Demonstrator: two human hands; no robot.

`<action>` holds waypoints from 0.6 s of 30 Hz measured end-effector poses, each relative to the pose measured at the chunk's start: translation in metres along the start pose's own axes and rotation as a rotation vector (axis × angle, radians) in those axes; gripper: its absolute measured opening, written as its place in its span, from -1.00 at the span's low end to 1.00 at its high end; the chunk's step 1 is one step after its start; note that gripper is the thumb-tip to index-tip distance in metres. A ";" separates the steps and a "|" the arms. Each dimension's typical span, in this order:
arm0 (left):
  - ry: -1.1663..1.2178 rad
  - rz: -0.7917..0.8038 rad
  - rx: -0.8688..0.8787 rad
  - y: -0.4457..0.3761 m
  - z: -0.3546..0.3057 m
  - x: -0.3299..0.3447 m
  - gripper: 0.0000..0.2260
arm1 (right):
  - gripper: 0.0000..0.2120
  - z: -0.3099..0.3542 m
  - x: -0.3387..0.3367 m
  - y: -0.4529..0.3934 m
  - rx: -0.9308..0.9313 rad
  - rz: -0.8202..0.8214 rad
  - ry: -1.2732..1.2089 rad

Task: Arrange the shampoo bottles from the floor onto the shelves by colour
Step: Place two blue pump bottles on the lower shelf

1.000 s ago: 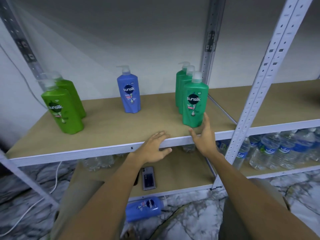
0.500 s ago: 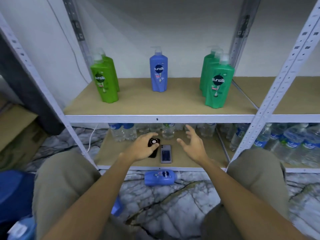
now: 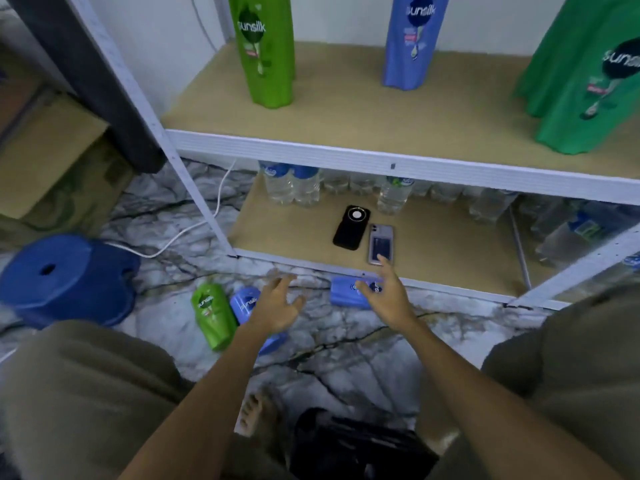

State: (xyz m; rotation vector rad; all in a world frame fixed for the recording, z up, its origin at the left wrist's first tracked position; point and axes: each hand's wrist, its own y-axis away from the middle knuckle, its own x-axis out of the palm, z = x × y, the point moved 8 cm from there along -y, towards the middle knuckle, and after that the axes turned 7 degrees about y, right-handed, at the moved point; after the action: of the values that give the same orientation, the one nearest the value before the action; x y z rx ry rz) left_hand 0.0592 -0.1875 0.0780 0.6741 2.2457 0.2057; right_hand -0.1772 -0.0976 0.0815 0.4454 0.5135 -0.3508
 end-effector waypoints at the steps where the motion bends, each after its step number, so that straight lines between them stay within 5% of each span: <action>1: -0.004 0.007 -0.033 -0.002 0.016 0.006 -0.49 | -0.19 -0.007 0.010 -0.006 0.035 0.007 0.007; 8: 0.025 -0.013 -0.299 -0.019 0.106 0.034 -0.40 | -0.17 -0.048 0.068 -0.040 0.172 0.034 0.077; 18: -0.011 -0.164 -0.375 -0.044 0.152 0.047 -0.40 | -0.13 -0.103 0.116 -0.080 0.380 0.062 0.080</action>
State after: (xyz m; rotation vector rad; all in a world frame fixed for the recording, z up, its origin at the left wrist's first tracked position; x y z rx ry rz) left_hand 0.1240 -0.2093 -0.0716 0.2889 2.1570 0.5226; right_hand -0.1572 -0.1392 -0.0865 0.8442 0.5110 -0.3733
